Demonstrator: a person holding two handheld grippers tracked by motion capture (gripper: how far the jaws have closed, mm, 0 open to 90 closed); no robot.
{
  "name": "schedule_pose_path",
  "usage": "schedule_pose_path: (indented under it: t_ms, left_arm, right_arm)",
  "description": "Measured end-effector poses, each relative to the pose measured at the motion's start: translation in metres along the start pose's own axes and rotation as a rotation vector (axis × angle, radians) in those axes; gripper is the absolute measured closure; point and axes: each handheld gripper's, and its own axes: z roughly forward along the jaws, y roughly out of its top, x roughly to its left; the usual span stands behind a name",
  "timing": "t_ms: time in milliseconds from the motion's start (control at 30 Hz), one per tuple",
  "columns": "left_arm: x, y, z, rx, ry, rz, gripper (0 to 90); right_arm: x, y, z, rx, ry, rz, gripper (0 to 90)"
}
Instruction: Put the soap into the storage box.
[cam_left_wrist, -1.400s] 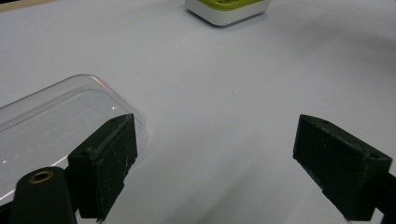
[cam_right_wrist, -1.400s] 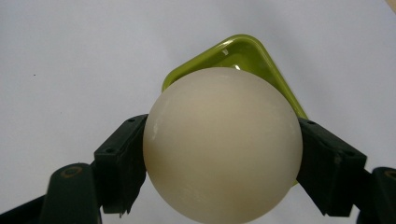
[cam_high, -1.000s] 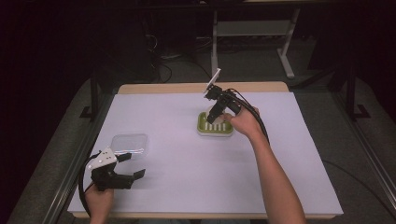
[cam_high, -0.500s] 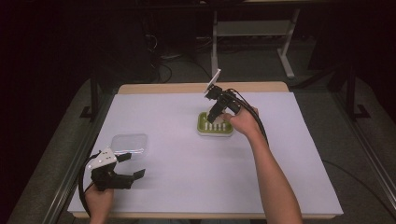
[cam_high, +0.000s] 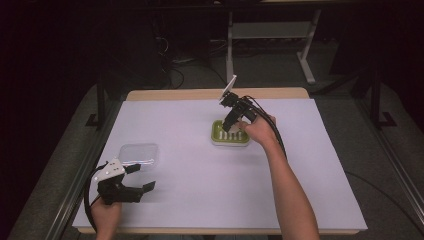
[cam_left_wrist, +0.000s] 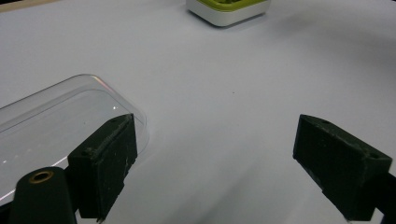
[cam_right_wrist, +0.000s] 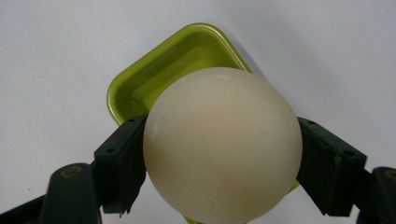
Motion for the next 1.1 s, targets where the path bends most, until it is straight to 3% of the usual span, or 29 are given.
schedule_pose_path:
  t_ms: [733,1100]
  left_arm:
    - [0.000,0.000,0.000,-0.003,-0.001,-0.002,12.9]
    - [0.000,0.000,0.000,0.000,-0.001,-0.002,12.9]
  right_arm:
    - [-0.001,0.002,0.015,0.033,0.003,0.035,23.2]
    - [-0.003,0.001,0.018,0.031,0.003,0.028,23.2]
